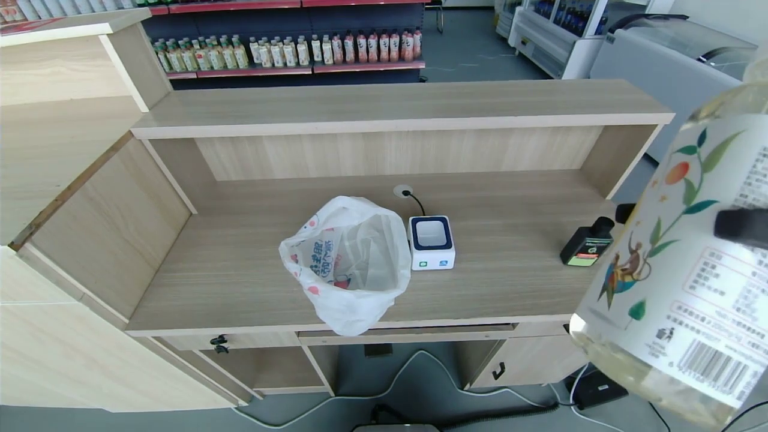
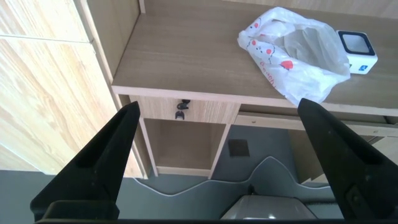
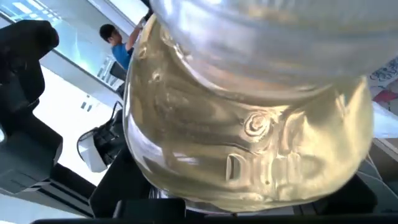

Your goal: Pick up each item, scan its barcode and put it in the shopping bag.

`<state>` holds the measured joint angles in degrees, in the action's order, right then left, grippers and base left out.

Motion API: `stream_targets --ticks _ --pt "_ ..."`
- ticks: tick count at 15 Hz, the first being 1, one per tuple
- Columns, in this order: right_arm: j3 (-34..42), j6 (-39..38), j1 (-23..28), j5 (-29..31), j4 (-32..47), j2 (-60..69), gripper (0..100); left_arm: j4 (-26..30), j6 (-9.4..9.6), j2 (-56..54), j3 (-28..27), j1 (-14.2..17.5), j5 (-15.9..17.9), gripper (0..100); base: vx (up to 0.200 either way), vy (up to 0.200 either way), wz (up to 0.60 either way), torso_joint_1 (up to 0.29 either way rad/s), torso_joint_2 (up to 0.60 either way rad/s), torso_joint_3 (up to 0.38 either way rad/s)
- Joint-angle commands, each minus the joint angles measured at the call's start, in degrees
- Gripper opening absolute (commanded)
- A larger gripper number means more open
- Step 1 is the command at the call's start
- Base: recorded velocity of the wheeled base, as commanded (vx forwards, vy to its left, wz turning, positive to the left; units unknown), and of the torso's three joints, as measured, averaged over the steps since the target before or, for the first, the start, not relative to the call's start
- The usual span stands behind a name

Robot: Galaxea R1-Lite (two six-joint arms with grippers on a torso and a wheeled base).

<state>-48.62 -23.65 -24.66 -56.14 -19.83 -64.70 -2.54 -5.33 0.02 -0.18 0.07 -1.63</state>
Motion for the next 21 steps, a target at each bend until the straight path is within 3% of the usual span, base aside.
stream_targets --ticks 1,4,9,13,21 --pt "-0.4 0.0 -0.7 -0.8 2.7 4.5 0 0.0 -0.03 0.0 0.0 0.0 0.0 100 0.000 0.000 0.00 0.000 0.00 0.000" --pt "-0.5 0.0 -0.9 -1.3 7.4 6.9 0 0.0 -0.03 0.0 0.0 0.0 0.0 100 0.000 0.000 0.00 0.000 0.00 0.000" --pt "-1.6 -0.1 -2.8 -1.0 7.7 5.7 0 0.0 -0.03 0.0 0.0 0.0 0.0 100 0.000 0.000 0.00 0.000 0.00 0.000" --pt "-6.9 0.2 -2.9 -1.1 14.0 4.8 0 0.0 -0.03 0.0 0.0 0.0 0.0 100 0.000 0.000 0.00 0.000 0.00 0.000" --pt "-7.9 0.2 -2.8 -1.1 14.3 3.0 0 0.0 -0.03 0.0 0.0 0.0 0.0 100 0.000 0.000 0.00 0.000 0.00 0.000"
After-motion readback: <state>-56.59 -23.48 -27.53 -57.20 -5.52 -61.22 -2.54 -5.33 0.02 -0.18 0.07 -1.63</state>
